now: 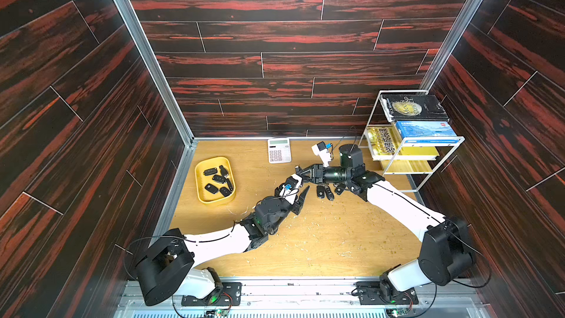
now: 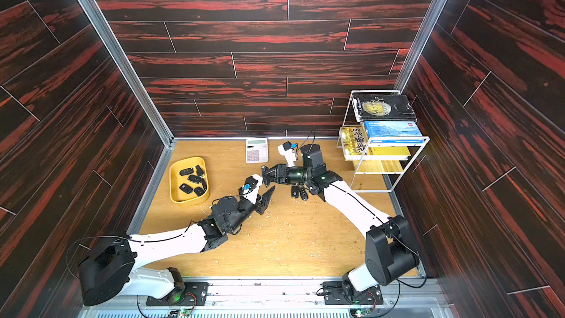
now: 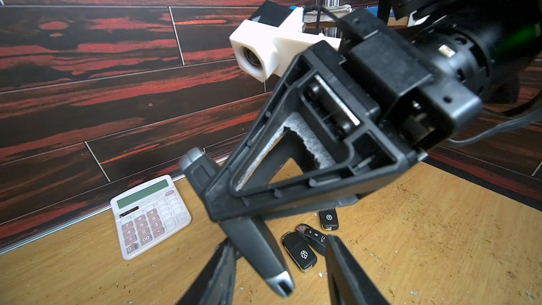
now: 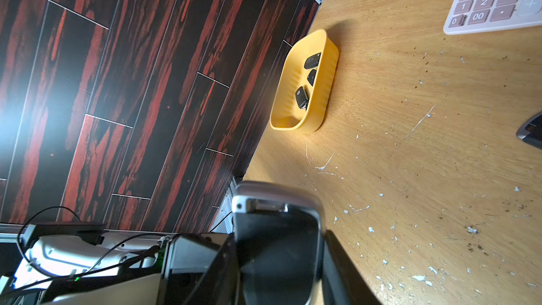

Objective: Place the car key into the storage box
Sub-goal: Pick up the car key from the center of the board.

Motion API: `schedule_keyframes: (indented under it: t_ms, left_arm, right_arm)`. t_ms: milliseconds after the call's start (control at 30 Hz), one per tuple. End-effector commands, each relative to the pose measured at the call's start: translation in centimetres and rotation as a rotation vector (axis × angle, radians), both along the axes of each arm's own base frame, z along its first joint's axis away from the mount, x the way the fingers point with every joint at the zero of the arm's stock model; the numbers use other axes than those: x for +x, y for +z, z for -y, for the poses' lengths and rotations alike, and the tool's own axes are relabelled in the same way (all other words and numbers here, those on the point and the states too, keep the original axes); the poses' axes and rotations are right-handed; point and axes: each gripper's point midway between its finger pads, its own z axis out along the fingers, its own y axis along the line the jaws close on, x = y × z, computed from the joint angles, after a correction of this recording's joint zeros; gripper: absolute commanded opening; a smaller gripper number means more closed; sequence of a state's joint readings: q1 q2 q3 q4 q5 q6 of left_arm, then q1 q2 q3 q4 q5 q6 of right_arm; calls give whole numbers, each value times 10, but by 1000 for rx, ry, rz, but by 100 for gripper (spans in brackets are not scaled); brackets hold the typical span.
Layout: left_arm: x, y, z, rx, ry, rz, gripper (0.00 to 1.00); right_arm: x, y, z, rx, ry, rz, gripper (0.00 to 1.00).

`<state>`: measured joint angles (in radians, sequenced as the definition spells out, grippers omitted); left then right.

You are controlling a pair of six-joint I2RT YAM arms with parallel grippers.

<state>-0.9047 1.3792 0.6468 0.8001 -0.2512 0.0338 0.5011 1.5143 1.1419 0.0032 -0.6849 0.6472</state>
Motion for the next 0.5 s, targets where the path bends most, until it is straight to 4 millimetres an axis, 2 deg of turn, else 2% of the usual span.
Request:
schedule_keyframes:
  t_ms: [0, 467]
  left_arm:
    - [3, 21, 1, -32, 17, 46, 53]
    - [9, 23, 4, -59, 32, 49, 40]
  right_arm:
    - [-11, 13, 1, 18, 15, 28, 40]
    - [-19, 8, 6, 2, 16, 17, 39]
